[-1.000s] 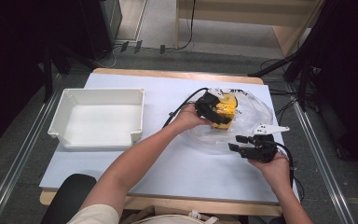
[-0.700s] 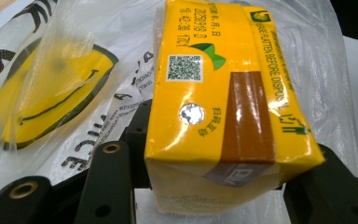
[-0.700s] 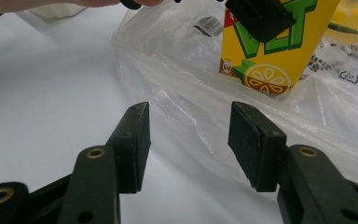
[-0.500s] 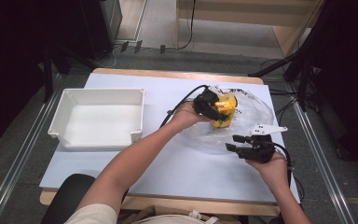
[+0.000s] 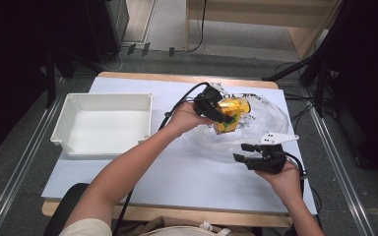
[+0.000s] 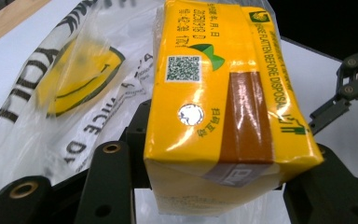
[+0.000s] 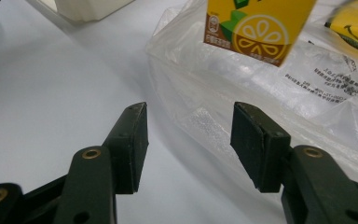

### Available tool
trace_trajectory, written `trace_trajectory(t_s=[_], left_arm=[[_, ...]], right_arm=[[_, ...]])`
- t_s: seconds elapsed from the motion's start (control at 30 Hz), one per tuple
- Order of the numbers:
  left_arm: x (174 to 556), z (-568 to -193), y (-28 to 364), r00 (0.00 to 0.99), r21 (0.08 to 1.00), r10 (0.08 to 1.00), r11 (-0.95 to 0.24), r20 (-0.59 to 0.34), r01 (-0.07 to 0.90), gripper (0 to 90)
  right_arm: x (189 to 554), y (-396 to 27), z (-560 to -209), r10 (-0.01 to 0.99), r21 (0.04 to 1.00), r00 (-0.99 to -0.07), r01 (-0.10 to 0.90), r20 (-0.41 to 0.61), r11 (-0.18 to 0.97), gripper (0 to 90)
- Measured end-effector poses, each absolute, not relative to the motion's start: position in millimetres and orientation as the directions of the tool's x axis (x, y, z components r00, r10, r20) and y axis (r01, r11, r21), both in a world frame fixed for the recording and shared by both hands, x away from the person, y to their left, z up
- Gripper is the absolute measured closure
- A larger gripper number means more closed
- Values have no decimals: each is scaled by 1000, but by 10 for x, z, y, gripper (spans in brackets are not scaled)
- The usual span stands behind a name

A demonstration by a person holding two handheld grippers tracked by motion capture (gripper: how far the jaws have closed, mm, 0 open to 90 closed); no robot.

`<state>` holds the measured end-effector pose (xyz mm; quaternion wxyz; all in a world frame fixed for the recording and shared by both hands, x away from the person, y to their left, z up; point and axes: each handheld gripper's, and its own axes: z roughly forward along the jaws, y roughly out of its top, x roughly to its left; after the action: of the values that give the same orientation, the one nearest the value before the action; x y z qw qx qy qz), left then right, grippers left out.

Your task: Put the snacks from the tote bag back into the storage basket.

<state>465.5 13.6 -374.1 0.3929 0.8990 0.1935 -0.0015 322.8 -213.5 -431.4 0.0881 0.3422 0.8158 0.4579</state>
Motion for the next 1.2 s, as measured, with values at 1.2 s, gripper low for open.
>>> trace_trajectory(t_s=[1.2], left_arm=[[4410, -3383, 1012, 884, 749, 434, -526, -172, 404, 516]], right_arm=[[3213, -1949, -4367, 595, 788, -782, 480, 185, 386, 464]])
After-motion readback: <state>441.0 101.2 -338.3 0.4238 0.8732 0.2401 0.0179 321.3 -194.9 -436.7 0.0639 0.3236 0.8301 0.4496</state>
